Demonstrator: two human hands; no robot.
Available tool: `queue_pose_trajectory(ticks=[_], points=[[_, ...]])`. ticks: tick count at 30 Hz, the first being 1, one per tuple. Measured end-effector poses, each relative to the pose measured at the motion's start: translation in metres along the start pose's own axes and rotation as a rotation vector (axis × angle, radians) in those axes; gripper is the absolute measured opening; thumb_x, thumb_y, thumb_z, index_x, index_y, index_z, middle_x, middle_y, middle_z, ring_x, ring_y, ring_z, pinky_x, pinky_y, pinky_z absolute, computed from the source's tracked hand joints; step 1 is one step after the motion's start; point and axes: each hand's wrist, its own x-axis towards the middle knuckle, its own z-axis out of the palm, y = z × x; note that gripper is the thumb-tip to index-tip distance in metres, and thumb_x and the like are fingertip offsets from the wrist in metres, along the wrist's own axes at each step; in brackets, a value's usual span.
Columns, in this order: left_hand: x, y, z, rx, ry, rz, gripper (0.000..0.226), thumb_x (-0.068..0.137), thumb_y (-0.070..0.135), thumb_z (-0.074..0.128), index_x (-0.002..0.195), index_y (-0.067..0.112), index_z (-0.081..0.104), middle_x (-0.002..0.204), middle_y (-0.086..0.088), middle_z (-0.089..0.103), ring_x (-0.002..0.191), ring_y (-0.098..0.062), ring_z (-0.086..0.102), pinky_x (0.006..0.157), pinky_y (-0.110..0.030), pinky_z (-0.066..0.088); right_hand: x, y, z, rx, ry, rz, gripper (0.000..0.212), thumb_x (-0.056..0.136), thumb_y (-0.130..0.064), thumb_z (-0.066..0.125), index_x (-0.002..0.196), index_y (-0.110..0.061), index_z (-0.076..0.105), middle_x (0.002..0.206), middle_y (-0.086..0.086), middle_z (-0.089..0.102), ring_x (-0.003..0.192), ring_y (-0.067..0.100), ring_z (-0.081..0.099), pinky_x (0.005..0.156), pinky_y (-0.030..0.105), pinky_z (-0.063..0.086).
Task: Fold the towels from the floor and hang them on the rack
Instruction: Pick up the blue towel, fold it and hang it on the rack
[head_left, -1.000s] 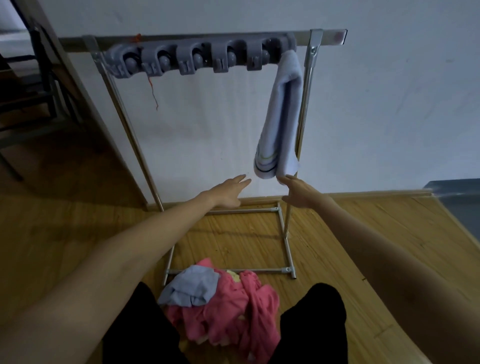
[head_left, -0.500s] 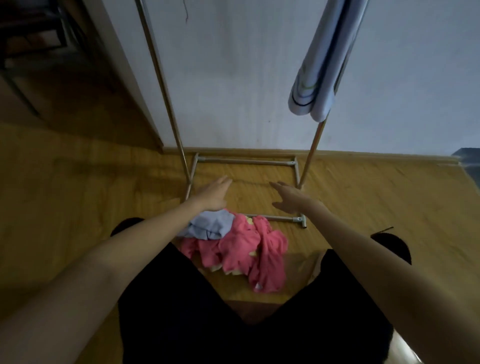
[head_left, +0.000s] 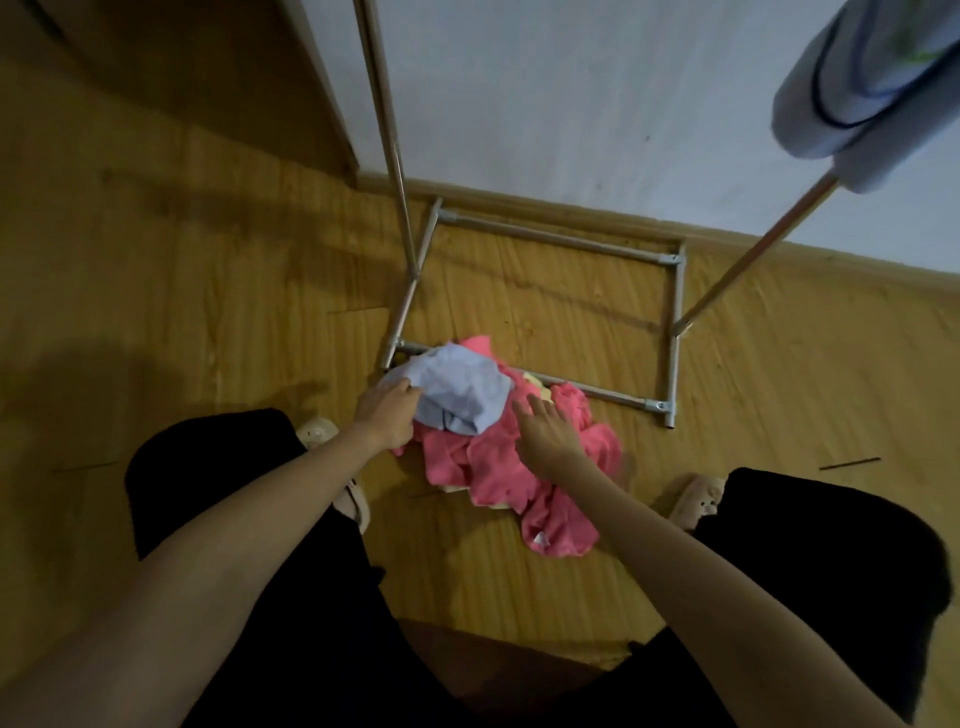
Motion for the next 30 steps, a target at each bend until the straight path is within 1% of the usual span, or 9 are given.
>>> queue_pose_trajectory(ticks=[3, 6, 9, 14, 17, 20, 22, 26, 30], points=[[0.022, -0.006, 0.012, 0.145, 0.036, -0.054, 0.052, 0.084, 0.020, 0.064, 0.131, 0.019, 0.044, 0.138, -0.002, 0.043, 0.127, -0.025, 0.041, 0.105, -0.043, 0.032, 0.025, -0.008, 0.022, 0.015, -0.045, 0.048, 0.064, 0.093, -0.010, 0.042, 0.151, -0.011, 0.015, 0.155, 0.020, 0.019, 0.142, 0.034, 0.023, 0.111, 0.045, 0.025], [0.051, -0.014, 0.024, 0.169, 0.093, -0.016, 0.044, 0.086, 0.017, 0.058, 0.128, 0.019, 0.047, 0.132, -0.004, 0.049, 0.121, -0.026, 0.046, 0.102, -0.040, 0.033, 0.052, -0.016, 0.039, 0.072, -0.077, 0.077, 0.059, 0.094, -0.011, 0.041, 0.149, -0.011, 0.019, 0.147, 0.019, 0.032, 0.135, 0.033, 0.032, 0.108, 0.044, 0.029], [0.083, -0.022, 0.041, 0.147, 0.106, 0.073, 0.045, 0.091, 0.013, 0.048, 0.135, 0.018, 0.044, 0.138, -0.006, 0.045, 0.124, -0.026, 0.043, 0.104, -0.039, 0.033, 0.080, -0.019, 0.056, 0.107, -0.063, 0.056, 0.052, 0.096, -0.018, 0.044, 0.145, -0.009, 0.029, 0.139, 0.017, 0.041, 0.126, 0.034, 0.042, 0.101, 0.041, 0.036], [0.116, -0.021, 0.072, 0.113, 0.092, 0.158, 0.040, 0.096, 0.015, 0.044, 0.136, 0.020, 0.047, 0.142, -0.007, 0.042, 0.130, -0.026, 0.040, 0.108, -0.037, 0.031, 0.115, -0.022, 0.082, 0.070, -0.035, 0.107, 0.029, 0.093, -0.025, 0.052, 0.117, -0.008, 0.053, 0.115, 0.012, 0.054, 0.105, 0.030, 0.052, 0.085, 0.036, 0.041], [0.126, -0.013, 0.093, 0.041, 0.118, 0.166, 0.036, 0.093, 0.021, 0.051, 0.129, 0.020, 0.054, 0.134, -0.005, 0.051, 0.126, -0.025, 0.045, 0.105, -0.039, 0.036, 0.125, -0.023, 0.095, 0.075, -0.026, 0.163, 0.025, 0.081, -0.021, 0.067, 0.100, -0.005, 0.061, 0.099, 0.014, 0.058, 0.089, 0.032, 0.057, 0.072, 0.038, 0.047], [0.132, -0.005, 0.102, 0.005, 0.137, 0.136, 0.035, 0.085, 0.026, 0.062, 0.119, 0.018, 0.061, 0.122, -0.006, 0.059, 0.116, -0.026, 0.054, 0.098, -0.041, 0.044, 0.131, -0.019, 0.103, 0.111, 0.020, 0.169, 0.019, 0.066, -0.003, 0.074, 0.081, -0.001, 0.062, 0.081, 0.018, 0.059, 0.070, 0.035, 0.058, 0.051, 0.036, 0.046], [0.136, -0.004, 0.102, -0.010, 0.139, 0.114, 0.033, 0.080, 0.024, 0.068, 0.112, 0.017, 0.064, 0.112, -0.006, 0.062, 0.106, -0.026, 0.059, 0.090, -0.040, 0.048, 0.132, -0.015, 0.101, 0.168, 0.054, 0.159, 0.007, 0.075, 0.001, 0.063, 0.082, 0.001, 0.061, 0.085, 0.020, 0.058, 0.075, 0.037, 0.057, 0.053, 0.036, 0.043], [0.131, -0.005, 0.089, -0.096, 0.203, 0.136, 0.017, 0.078, 0.020, 0.072, 0.094, 0.015, 0.066, 0.096, -0.005, 0.067, 0.091, -0.024, 0.063, 0.080, -0.037, 0.051, 0.126, -0.009, 0.090, 0.356, 0.194, 0.185, 0.008, 0.085, 0.001, 0.049, 0.087, -0.002, 0.057, 0.085, 0.016, 0.060, 0.073, 0.033, 0.057, 0.054, 0.032, 0.035], [0.118, -0.004, 0.058, -0.336, 0.275, 0.175, 0.008, 0.092, 0.017, 0.058, 0.089, 0.010, 0.061, 0.082, -0.009, 0.070, 0.076, -0.024, 0.067, 0.065, -0.039, 0.054, 0.106, -0.006, 0.061, 0.530, 0.346, 0.192, 0.014, 0.090, 0.001, 0.045, 0.098, -0.004, 0.055, 0.079, 0.009, 0.062, 0.063, 0.025, 0.057, 0.048, 0.039, 0.046]])
